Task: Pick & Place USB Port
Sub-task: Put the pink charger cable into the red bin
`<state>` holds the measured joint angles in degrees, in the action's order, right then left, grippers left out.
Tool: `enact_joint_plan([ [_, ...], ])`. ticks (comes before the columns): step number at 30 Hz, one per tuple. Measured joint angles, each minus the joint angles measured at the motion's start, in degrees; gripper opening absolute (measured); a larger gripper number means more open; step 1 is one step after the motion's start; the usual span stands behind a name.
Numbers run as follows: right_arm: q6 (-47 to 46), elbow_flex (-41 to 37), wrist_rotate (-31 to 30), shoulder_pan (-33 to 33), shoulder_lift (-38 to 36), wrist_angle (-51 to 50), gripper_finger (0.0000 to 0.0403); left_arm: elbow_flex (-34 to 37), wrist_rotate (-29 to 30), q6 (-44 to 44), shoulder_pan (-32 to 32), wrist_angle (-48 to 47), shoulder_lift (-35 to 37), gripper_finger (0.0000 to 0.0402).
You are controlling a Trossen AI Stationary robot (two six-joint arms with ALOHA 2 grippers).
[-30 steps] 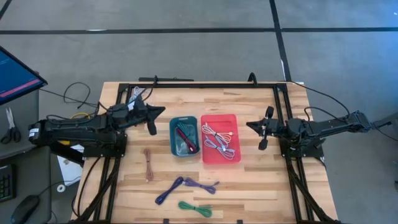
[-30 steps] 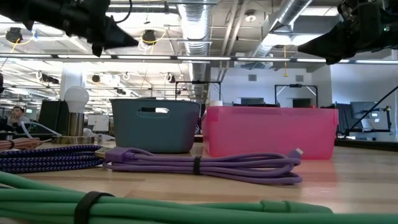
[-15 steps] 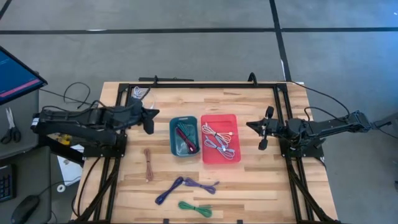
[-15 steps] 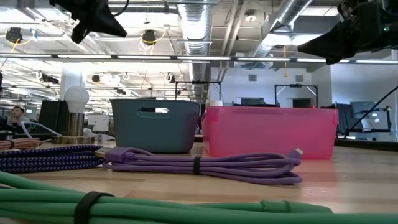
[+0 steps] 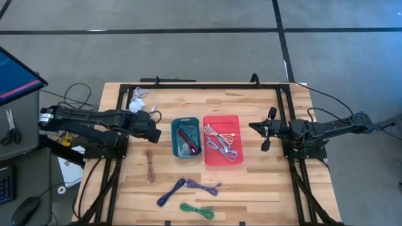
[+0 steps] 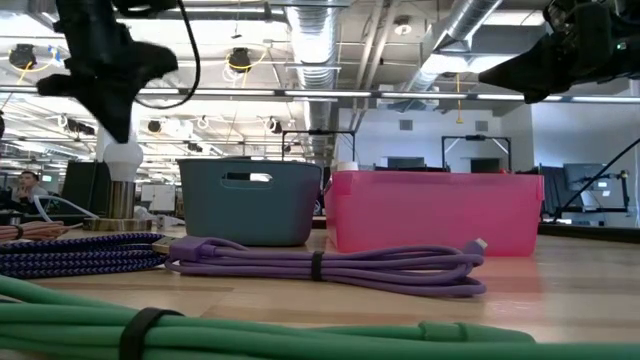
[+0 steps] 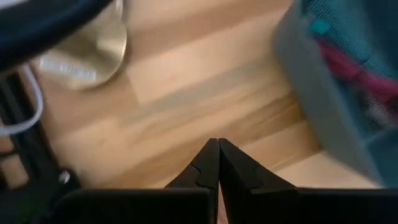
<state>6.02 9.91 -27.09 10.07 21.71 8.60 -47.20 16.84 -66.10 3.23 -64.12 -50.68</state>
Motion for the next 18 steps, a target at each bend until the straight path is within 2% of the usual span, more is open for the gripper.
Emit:
enact_joint_plan([
  [4, 0.00, 0.02, 0.00, 0.00, 0.00, 0.02, 0.0010, 0.00, -6.19, -0.69, -0.72, -0.33, -3.19, 0.0004],
  [9, 0.00, 0.02, 0.00, 0.00, 0.00, 0.00, 0.0010, 0.00, -10.74, -0.29, -1.06, 0.00, -5.76, 0.0008],
  [18, 0.00, 0.02, 0.00, 0.00, 0.00, -0.36, 0.0010, 0.00, -10.20, -0.65, -1.06, 0.53, -6.51, 0.0008],
])
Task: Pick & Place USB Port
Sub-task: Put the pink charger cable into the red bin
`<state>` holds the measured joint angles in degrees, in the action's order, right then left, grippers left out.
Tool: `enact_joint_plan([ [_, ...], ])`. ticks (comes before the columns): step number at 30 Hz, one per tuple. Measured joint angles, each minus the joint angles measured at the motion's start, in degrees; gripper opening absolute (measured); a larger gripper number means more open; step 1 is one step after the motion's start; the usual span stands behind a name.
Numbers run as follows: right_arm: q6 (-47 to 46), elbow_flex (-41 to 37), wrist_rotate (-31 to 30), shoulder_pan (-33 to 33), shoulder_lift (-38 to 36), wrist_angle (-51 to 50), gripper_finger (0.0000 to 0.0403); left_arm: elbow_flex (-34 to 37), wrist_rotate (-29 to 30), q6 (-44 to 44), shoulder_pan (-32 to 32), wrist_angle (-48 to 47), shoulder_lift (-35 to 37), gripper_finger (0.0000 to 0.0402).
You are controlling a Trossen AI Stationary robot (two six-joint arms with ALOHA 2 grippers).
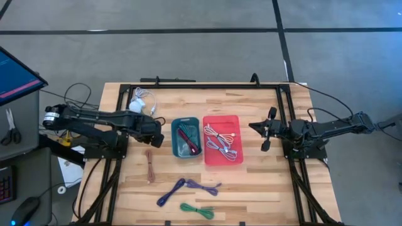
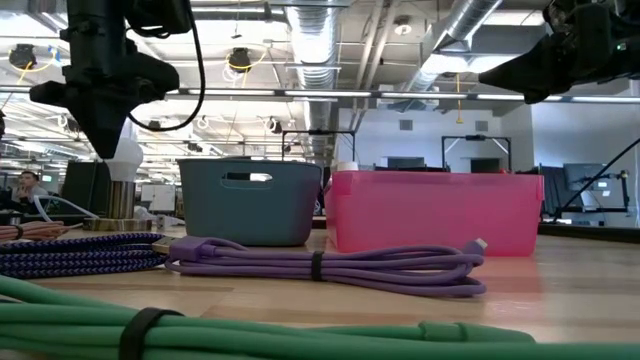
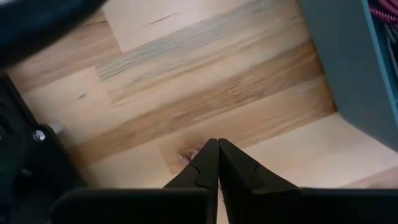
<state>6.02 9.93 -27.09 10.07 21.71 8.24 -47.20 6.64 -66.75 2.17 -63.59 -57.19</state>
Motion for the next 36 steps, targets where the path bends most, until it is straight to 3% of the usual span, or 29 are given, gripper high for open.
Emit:
enact_joint_plan([
  [8, 0.00, 0.00, 0.00, 0.00, 0.01, -0.10, 0.0010, 0.04, -3.66, -4.05, 0.02, -0.62, 0.00, 0.0033],
  [18, 0.02, 0.02, 0.00, 0.00, 0.00, -1.33, 0.0010, 0.07, -1.99, -2.69, 0.00, -0.99, -0.56, 0.0127],
  [25, 0.05, 0.02, -0.01, 0.00, 0.02, -3.01, 0.0010, 0.14, -3.72, -2.52, 0.88, -1.34, -5.96, 0.0186],
  [32, 0.04, 0.02, 0.00, -0.02, 0.02, -3.12, 0.0010, 5.46, -15.52, -5.13, 3.84, -0.99, -12.80, 0.0188],
  [36, 0.04, 0.02, 0.00, -0.02, 0.01, -3.12, 0.0010, 8.75, -17.19, -6.17, 5.70, 3.41, -14.89, 0.0179],
])
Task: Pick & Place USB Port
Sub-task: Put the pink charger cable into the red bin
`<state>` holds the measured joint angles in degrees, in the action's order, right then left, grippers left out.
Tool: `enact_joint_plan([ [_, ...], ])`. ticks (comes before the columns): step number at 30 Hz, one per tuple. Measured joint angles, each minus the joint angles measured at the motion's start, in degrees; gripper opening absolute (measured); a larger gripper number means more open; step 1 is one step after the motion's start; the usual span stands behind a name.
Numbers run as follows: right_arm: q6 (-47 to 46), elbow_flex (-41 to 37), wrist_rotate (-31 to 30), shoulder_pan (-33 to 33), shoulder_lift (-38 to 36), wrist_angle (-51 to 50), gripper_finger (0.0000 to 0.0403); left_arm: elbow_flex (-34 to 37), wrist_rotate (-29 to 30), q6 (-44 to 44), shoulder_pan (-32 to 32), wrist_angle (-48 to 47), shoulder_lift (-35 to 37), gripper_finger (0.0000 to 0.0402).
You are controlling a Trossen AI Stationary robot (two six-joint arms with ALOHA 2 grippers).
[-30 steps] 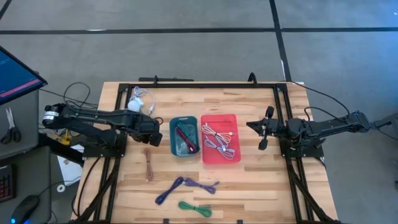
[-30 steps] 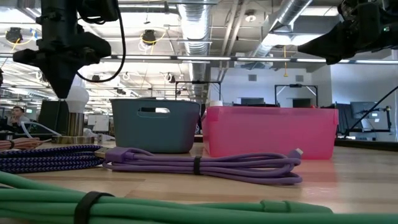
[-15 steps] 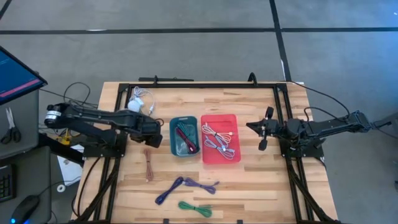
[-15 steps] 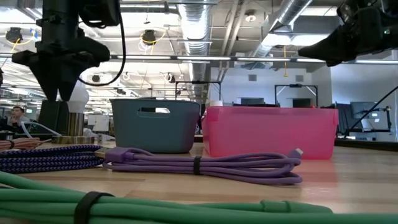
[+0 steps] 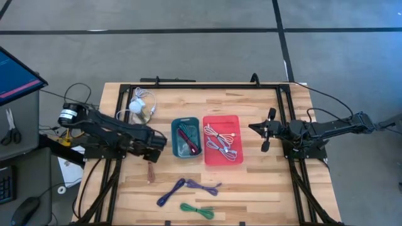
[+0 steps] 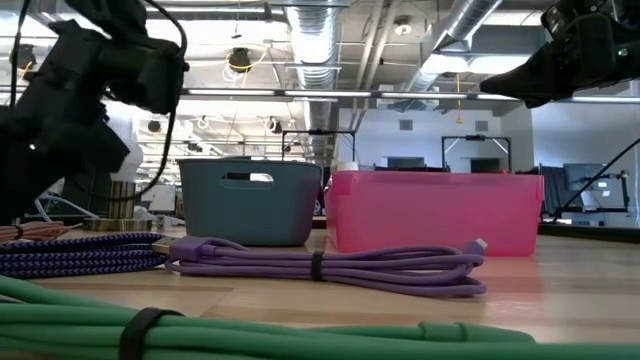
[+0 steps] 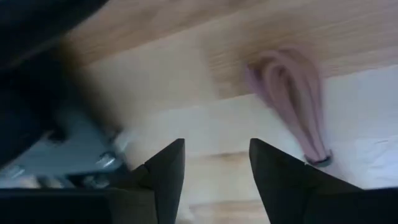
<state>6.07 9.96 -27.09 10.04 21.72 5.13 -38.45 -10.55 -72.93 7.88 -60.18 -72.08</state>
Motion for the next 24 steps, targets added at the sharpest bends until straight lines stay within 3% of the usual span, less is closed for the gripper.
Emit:
enact_joint_plan([
  [7, 0.00, 0.00, -0.01, 0.00, 0.01, 0.00, 0.0010, 2.54, 0.01, 0.49, 0.42, 18.59, 1.58, 0.0149],
  [14, -0.02, 0.00, -0.01, 0.00, 0.00, 0.00, 0.0010, 3.49, -0.14, -0.22, 0.44, 21.18, 1.62, 0.0134],
  [24, -0.02, 0.00, -0.02, 0.00, 0.01, 0.00, 0.0010, 3.49, -7.35, -0.46, 0.44, 26.21, 1.62, 0.0127],
])
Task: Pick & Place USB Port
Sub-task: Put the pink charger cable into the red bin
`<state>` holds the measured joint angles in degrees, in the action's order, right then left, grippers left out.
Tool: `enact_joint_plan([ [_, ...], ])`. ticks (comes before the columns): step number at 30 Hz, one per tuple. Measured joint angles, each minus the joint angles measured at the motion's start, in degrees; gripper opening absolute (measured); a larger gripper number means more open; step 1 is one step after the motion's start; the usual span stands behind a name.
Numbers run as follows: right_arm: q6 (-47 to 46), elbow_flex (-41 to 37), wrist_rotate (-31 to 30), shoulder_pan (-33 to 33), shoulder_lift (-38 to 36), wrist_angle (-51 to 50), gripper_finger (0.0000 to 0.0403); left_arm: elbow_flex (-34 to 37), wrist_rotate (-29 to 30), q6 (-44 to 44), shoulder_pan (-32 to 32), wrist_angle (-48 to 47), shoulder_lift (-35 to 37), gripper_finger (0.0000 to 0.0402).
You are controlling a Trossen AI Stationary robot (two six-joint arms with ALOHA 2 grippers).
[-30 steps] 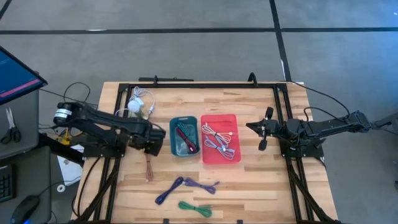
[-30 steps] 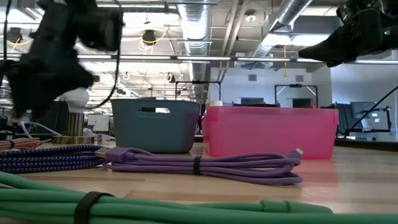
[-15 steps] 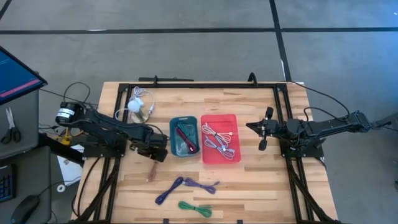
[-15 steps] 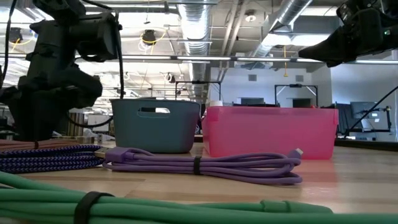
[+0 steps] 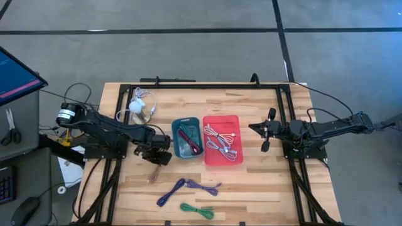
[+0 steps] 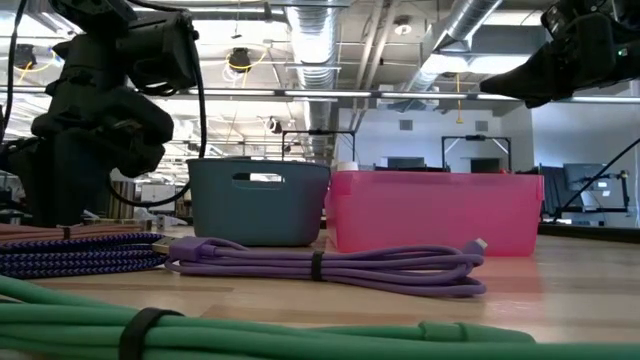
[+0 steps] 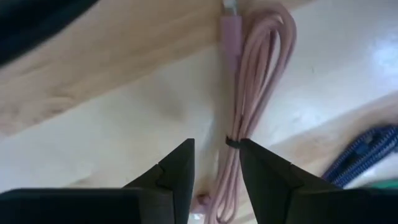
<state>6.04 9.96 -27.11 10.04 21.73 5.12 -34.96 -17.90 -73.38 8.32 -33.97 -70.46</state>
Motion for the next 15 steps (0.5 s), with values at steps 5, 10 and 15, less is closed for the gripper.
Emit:
enact_joint_plan([
  [5, 0.00, 0.00, 0.02, 0.00, 0.00, -0.02, 0.0010, 0.00, -1.12, 0.02, -0.02, 1.22, 0.00, 0.0127],
  [10, 0.00, 0.00, 0.01, 0.01, -0.02, -0.02, 0.0010, 0.00, -1.10, 0.02, -0.02, 3.15, 0.00, 0.0127],
  [15, 0.00, 0.00, 0.02, 0.01, 0.00, -0.02, 0.0010, 0.02, 2.18, 0.04, 0.38, 3.72, 0.00, 0.0127],
])
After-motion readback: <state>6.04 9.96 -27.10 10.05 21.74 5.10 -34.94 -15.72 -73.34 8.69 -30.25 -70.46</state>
